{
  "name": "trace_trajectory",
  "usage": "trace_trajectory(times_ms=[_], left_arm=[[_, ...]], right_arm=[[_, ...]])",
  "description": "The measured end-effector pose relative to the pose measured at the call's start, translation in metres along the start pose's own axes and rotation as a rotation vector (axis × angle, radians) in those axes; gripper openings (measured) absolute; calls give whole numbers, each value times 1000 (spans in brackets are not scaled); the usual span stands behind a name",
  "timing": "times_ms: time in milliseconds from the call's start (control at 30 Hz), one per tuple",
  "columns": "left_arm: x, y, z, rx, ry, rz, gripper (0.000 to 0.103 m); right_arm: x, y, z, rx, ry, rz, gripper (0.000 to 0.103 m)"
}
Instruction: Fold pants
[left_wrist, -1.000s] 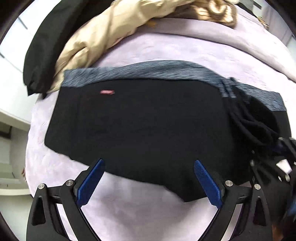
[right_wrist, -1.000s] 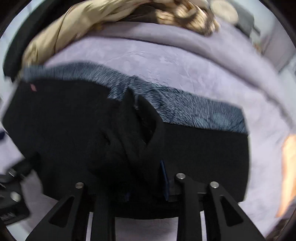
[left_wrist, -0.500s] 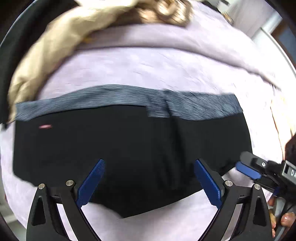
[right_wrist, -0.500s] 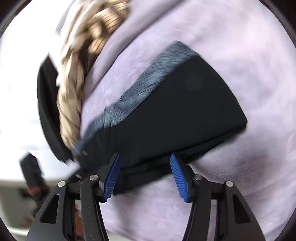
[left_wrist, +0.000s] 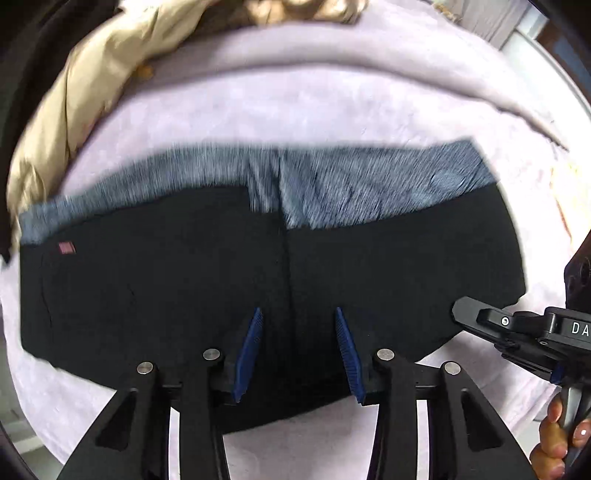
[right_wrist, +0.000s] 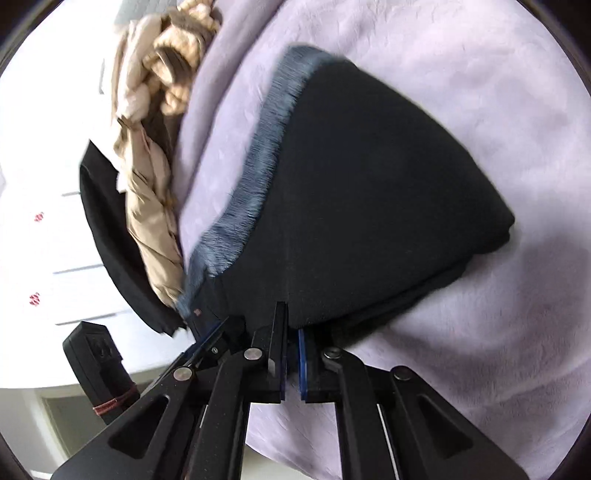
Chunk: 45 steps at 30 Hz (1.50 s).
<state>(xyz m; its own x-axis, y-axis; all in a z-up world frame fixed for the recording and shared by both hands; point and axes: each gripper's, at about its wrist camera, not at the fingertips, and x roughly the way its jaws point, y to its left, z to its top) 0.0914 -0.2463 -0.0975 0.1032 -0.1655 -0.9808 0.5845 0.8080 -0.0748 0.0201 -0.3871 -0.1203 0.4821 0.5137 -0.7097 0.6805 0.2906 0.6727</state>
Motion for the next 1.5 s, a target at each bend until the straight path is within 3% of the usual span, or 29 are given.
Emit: trace_trajectory(times_ms=[67, 133, 167, 200, 333, 467, 600, 767, 833, 900, 1267, 1500], left_arm=[[11, 0, -3, -13, -5, 4, 45], [9, -6, -4, 5, -23, 35, 54], [5, -8, -4, 13, -32, 42, 68], [0, -8, -4, 17, -45, 44, 76], [-29, -7, -1, 25, -94, 51, 76], [-50, -19, 22, 25, -153, 52, 76], [-42, -38, 47, 64, -156, 71, 76], [12, -38, 66, 63, -66, 171, 76], [30, -31, 60, 44, -6, 177, 79], [30, -22, 54, 10, -15, 164, 86], [5, -7, 25, -3, 25, 167, 86], [-11, 3, -2, 8, 33, 152, 86]], right_arm=[[13, -11, 2, 22, 7, -19, 4], [13, -18, 3, 45, 13, -4, 4], [10, -15, 4, 24, 23, 0, 6], [5, -9, 4, -11, 39, -6, 6], [-20, 13, 7, -144, 84, 5, 32], [-64, 34, 29, -258, -34, 22, 33], [-70, 29, 73, -236, -118, -108, 33], [-40, 23, 99, -263, -94, -262, 32], [-26, 21, 97, -273, -62, -293, 32], [-22, 22, 90, -306, -61, -331, 32], [-30, 54, 44, -435, -82, -448, 33], [-19, 66, 11, -469, -13, -480, 34]])
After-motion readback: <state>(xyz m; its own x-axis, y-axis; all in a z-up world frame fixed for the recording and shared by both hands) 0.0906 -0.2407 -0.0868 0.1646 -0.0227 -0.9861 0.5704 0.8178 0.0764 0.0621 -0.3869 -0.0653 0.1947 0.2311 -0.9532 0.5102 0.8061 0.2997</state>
